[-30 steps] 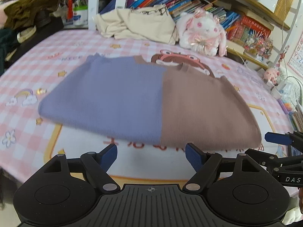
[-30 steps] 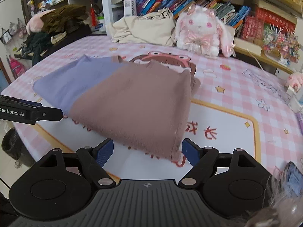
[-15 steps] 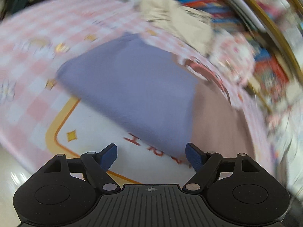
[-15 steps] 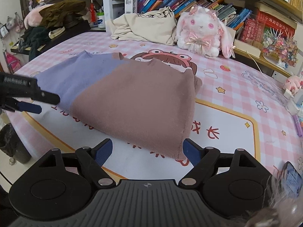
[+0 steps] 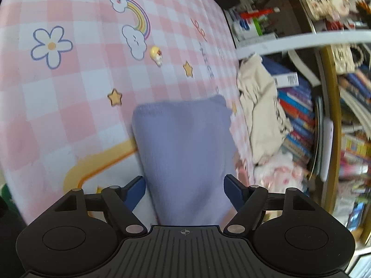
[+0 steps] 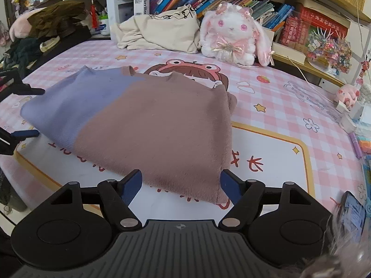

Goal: Fold clothes
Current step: 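Move the left gripper to the lavender side edge and grasp it, then lift the lavender side with the left gripper while the right gripper grasps the mauve edge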

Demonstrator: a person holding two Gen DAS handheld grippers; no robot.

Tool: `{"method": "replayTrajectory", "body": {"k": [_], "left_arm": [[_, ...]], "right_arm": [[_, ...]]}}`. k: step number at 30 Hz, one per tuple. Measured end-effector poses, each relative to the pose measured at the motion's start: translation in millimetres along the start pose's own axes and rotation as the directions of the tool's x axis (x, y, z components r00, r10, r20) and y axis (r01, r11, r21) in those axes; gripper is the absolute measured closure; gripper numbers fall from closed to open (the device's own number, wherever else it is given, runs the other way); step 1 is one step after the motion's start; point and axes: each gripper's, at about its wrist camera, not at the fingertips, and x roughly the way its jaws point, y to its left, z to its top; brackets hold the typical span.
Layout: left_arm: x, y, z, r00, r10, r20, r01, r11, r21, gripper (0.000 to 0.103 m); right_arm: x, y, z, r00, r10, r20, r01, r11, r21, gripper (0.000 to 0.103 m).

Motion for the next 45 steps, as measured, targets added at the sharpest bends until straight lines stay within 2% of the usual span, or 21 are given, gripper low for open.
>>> {"method": "replayTrajectory", "body": {"k": [3, 5, 10, 13, 14, 16, 18, 19, 21, 22, 23, 24, 25, 26, 29, 35, 40, 42, 44, 45], "left_arm": [[4.6, -1.3, 5.6, 1.000, -0.002, 0.008, 0.003, 1.000, -0.009, 0.031], [4.9, -3.5, 7.2, 1.000, 0.021, 0.016, -0.021, 1.000, 0.008, 0.049], [5.6, -3.3, 11.7, 0.997, 0.076, 0.023, -0.077, 0.997, 0.022, 0.075], [5.9, -6.5, 14.0, 0.996, 0.084, 0.017, -0.085, 0.994, 0.066, 0.085], [4.4, -11.8, 13.7, 0.998, 0.065, 0.017, -0.067, 0.993, 0.102, 0.087], [1.2, -22.7, 12.7, 1.000, 0.025, 0.014, -0.027, 0.984, 0.176, 0.088], [-2.5, -37.1, 9.8, 0.999, -0.042, 0.002, 0.040, 0.961, 0.275, 0.088], [-1.1, -37.2, 10.2, 0.999, -0.044, -0.006, 0.044, 0.960, 0.277, 0.087], [1.7, -37.4, 10.9, 0.999, -0.047, -0.021, 0.051, 0.959, 0.280, 0.076], [3.1, -37.5, 11.3, 0.998, -0.049, -0.028, 0.055, 0.958, 0.282, 0.062], [4.4, -37.6, 11.7, 0.998, -0.051, -0.036, 0.059, 0.957, 0.283, 0.042], [6.1, -36.2, 12.7, 0.998, -0.053, -0.043, 0.063, 0.959, 0.275, 0.037], [8.8, -27.9, 16.6, 0.997, -0.053, -0.048, 0.062, 0.975, 0.214, 0.035], [11.6, -20.4, 20.3, 0.997, -0.053, -0.053, 0.060, 0.985, 0.160, 0.035], [21.5, -9.5, 27.3, 0.997, -0.039, -0.067, 0.045, 0.995, 0.094, 0.035], [30.0, -13.3, 29.1, 0.997, -0.043, -0.062, 0.050, 0.992, 0.114, 0.035], [35.5, -13.1, 36.1, 0.996, -0.056, -0.075, 0.064, 0.991, 0.116, 0.038], [37.2, -13.5, 39.1, 0.995, -0.048, -0.087, 0.059, 0.990, 0.131, 0.050], [40.9, -11.0, 43.4, 0.994, -0.021, -0.104, 0.037, 0.988, 0.149, 0.079], [42.7, -7.1, 46.8, 0.993, -0.017, -0.117, 0.033, 0.990, 0.139, 0.082]], "right_arm": [[1.2, 1.7, 2.3, 1.000, -0.015, -0.006, 0.015, 1.000, 0.004, 0.029], [1.5, 2.2, 3.6, 1.000, -0.026, -0.006, 0.026, 1.000, 0.010, 0.029], [2.7, 3.8, 5.6, 0.999, -0.045, -0.011, 0.045, 0.999, 0.026, 0.029], [4.5, 5.2, 6.5, 0.999, -0.050, -0.016, 0.050, 0.998, 0.037, 0.029], [5.2, 5.7, 7.0, 0.999, -0.050, -0.017, 0.051, 0.998, 0.040, 0.029], [6.8, 7.5, 7.8, 0.998, -0.051, -0.021, 0.052, 0.998, 0.044, 0.029], [9.1, 9.2, 8.6, 0.998, -0.050, -0.027, 0.051, 0.997, 0.049, 0.029], [10.3, 10.2, 8.8, 0.998, -0.049, -0.030, 0.051, 0.997, 0.052, 0.029], [12.3, 12.1, 9.5, 0.998, -0.048, -0.036, 0.050, 0.997, 0.052, 0.029], [13.3, 13.1, 9.8, 0.998, -0.047, -0.039, 0.049, 0.997, 0.052, 0.029], [14.0, 13.8, 10.2, 0.998, -0.047, -0.040, 0.049, 0.997, 0.051, 0.029], [14.1, 13.9, 10.4, 0.998, -0.048, -0.040, 0.050, 0.997, 0.052, 0.029], [14.1, 13.9, 10.5, 0.998, -0.050, -0.040, 0.052, 0.997, 0.055, 0.029], [14.0, 13.8, 10.6, 0.998, -0.052, -0.040, 0.054, 0.997, 0.057, 0.029], [14.1, 13.0, 11.5, 0.997, -0.059, -0.042, 0.062, 0.996, 0.070, 0.029], [12.3, 11.8, 14.7, 0.996, -0.083, -0.034, 0.086, 0.992, 0.090, 0.029], [10.6, 0.3, 16.9, 0.993, -0.111, -0.027, 0.114, 0.977, 0.178, 0.029], [9.8, -10.1, 15.9, 0.993, -0.118, -0.026, 0.120, 0.959, 0.257, 0.029], [9.0, -21.1, 14.5, 0.992, -0.123, -0.026, 0.125, 0.932, 0.339, 0.032], [9.9, -27.1, 13.3, 0.993, -0.118, -0.026, 0.118, 0.916, 0.384, 0.038]]}}
